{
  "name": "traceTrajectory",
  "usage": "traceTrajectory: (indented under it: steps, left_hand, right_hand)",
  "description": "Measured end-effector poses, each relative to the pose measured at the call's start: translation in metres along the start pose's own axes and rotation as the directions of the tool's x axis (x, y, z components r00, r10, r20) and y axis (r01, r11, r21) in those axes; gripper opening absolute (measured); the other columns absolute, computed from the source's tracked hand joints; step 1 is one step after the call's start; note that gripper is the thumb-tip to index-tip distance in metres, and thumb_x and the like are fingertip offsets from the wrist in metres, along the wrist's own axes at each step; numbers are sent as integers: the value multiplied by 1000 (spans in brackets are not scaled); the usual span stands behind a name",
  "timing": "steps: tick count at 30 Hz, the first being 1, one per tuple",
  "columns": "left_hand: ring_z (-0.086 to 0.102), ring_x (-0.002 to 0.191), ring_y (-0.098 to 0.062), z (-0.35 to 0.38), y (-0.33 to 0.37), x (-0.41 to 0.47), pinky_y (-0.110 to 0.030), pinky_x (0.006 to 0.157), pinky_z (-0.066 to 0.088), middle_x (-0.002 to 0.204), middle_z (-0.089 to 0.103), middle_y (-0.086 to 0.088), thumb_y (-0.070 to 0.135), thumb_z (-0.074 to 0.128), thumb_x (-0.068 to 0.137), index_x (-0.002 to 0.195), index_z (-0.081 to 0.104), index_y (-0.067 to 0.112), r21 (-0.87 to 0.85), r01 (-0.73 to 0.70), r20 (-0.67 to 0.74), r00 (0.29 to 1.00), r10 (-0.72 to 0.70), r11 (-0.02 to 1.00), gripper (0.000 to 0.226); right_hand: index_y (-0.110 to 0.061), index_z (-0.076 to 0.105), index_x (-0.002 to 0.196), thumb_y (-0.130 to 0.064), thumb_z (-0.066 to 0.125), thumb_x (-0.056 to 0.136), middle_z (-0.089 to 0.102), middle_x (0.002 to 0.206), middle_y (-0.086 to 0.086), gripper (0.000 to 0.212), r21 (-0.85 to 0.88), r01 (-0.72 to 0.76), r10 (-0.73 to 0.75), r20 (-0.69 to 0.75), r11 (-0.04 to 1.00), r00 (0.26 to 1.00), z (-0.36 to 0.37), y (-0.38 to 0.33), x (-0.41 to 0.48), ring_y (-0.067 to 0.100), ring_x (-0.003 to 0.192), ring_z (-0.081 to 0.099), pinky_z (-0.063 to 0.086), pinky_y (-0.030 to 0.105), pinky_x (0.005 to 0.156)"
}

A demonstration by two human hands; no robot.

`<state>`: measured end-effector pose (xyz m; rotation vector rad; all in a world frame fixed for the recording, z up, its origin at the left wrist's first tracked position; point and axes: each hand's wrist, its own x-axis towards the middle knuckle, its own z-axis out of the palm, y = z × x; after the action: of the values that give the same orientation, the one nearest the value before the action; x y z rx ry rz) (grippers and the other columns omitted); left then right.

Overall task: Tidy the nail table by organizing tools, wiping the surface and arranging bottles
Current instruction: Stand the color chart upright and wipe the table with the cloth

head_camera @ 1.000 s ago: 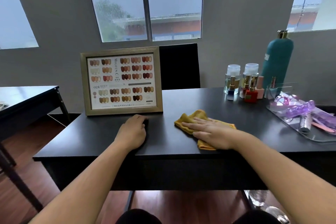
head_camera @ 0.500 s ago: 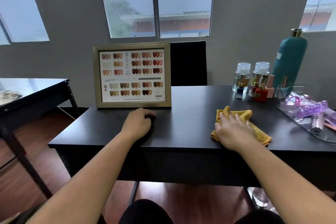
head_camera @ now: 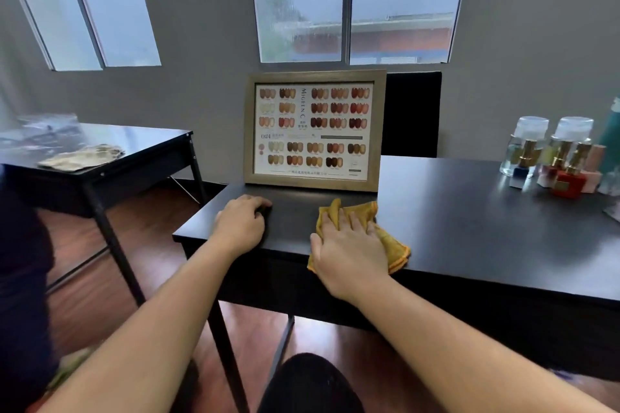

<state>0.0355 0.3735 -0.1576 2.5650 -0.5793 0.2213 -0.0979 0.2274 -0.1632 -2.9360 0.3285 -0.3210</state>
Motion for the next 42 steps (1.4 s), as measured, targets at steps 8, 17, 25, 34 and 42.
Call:
traceTrajectory:
  steps: [8,17,25,34,42]
  left_hand:
    - [43,126,-24,2,5,3,-42,104,37,136,49,-1,10,37,88,127,54,24,71,28,13,999,-29,997,45]
    - [39,127,-25,20,57,-3,-43,104,34,137,47,-2,12,37,90,130,51,25,85,-26,59,998,21,996,44]
    - [41,126,-25,36,91,-1,-43,102,36,136,48,-3,17,38,92,131,50,22,88,-126,114,987,116,988,41]
    - [42,126,-24,60,144,2,-42,100,37,141,44,-3,30,36,96,135,46,20,87,-269,199,948,248,959,41]
    - [39,130,-20,82,172,3,-40,102,33,144,41,2,43,34,95,137,41,22,103,-375,238,909,343,921,47]
  right_hand:
    - [-25,15,152,-40,19,101,16,160,0,53,-34,204,-201,80,978,976,-15,35,-11,15,148,11,9,36,119]
    - [-35,10,151,-37,17,102,5,161,-8,50,-32,70,-62,204,997,977,-45,127,-21,7,148,1,5,31,120]
    - [-24,12,153,-33,18,102,4,162,2,52,-100,-303,317,174,948,932,-61,201,12,18,149,5,8,42,119]
    - [-36,14,151,-36,22,102,5,161,-7,49,-1,59,-57,229,998,972,-53,156,-6,10,148,1,4,34,120]
    - [-50,13,140,-28,29,104,13,158,-15,45,59,-61,41,296,996,954,-91,247,-39,0,144,2,-1,31,118]
